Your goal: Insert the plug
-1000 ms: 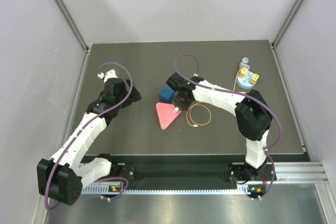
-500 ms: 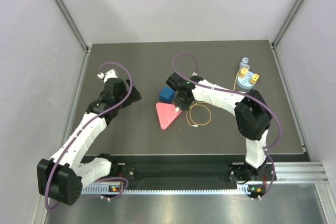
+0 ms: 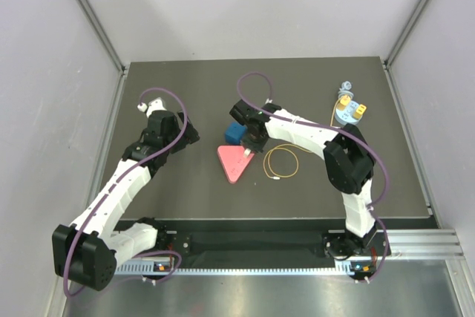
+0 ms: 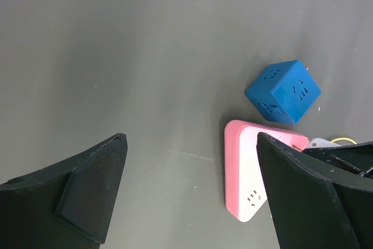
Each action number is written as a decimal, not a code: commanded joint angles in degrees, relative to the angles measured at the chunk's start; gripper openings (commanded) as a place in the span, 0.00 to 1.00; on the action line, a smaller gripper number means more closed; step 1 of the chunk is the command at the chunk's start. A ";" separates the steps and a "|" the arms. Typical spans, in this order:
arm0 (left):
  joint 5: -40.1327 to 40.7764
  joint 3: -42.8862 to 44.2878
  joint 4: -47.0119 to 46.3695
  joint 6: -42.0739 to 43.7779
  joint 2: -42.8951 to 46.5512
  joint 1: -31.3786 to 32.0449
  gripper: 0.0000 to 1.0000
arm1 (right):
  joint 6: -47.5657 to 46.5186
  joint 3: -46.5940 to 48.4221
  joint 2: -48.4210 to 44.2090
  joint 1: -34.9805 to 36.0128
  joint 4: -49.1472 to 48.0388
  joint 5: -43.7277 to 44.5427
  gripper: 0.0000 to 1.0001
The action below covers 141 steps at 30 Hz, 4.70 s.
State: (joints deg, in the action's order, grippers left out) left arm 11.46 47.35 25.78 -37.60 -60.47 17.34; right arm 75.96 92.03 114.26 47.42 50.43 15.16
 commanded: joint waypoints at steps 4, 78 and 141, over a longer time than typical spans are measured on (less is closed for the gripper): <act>-0.82 -1.12 -1.87 -1.50 1.32 0.23 0.94 | -1.25 3.16 1.67 -0.84 1.42 -0.22 0.00; -25.26 -6.66 -28.07 -15.04 -28.92 7.62 0.17 | -20.59 -1.85 -1.32 -3.03 -9.47 -8.48 0.00; -25.35 -6.31 -28.15 -14.16 -30.85 8.32 0.06 | -24.99 -9.68 -5.27 -2.59 -20.03 -18.67 0.26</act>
State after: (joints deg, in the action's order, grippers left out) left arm -12.19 41.56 -2.55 -52.40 -91.07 24.93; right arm 51.55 82.11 110.67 44.25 31.75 -3.20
